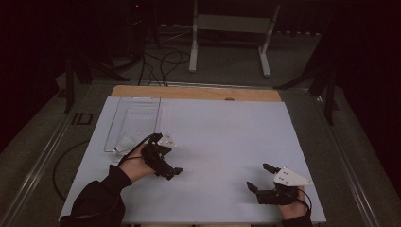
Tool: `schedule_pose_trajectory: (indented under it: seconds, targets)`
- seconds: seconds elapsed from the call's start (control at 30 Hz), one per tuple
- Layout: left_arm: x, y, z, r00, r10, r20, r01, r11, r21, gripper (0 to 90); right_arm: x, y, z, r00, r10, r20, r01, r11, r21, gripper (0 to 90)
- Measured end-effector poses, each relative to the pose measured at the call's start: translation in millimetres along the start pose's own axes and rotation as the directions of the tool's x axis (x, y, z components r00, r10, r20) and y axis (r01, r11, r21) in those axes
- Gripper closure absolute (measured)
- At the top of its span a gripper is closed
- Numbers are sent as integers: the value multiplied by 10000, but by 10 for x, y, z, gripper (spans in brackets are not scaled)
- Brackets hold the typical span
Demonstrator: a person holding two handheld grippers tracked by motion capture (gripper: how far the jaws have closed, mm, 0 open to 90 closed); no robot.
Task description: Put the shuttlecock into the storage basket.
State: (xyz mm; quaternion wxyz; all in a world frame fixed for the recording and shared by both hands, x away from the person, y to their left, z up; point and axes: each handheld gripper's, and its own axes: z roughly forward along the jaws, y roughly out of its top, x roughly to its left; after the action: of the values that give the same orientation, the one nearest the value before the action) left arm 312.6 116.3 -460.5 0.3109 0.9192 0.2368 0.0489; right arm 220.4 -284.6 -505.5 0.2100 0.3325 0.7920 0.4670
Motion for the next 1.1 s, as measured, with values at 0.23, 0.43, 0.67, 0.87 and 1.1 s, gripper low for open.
schedule_pose_trajectory:
  seconds: [0.23,0.43,0.67,0.87,1.1]
  targets:
    - [-44,-140,-2,10000,-80,-22,80,10000,40,2,1,0,1,10000,-4,-1,4,10000,15,102]
    - [-41,-241,-2,10000,-98,-12,98,9996,259,2,3,2,0,10000,-36,0,36,10000,26,102]
    - [-49,-403,-53,9995,-311,17,311,9995,23,2,8,1,7,10000,-14,-27,14,10000,61,102]
    - [-69,-504,-84,9992,-406,26,406,9991,-116,2,8,2,1,10000,-14,-3,14,10000,55,102]
    - [-117,-629,-115,9987,-507,52,508,9984,-234,2,11,2,7,10000,-9,-34,9,10000,60,102]
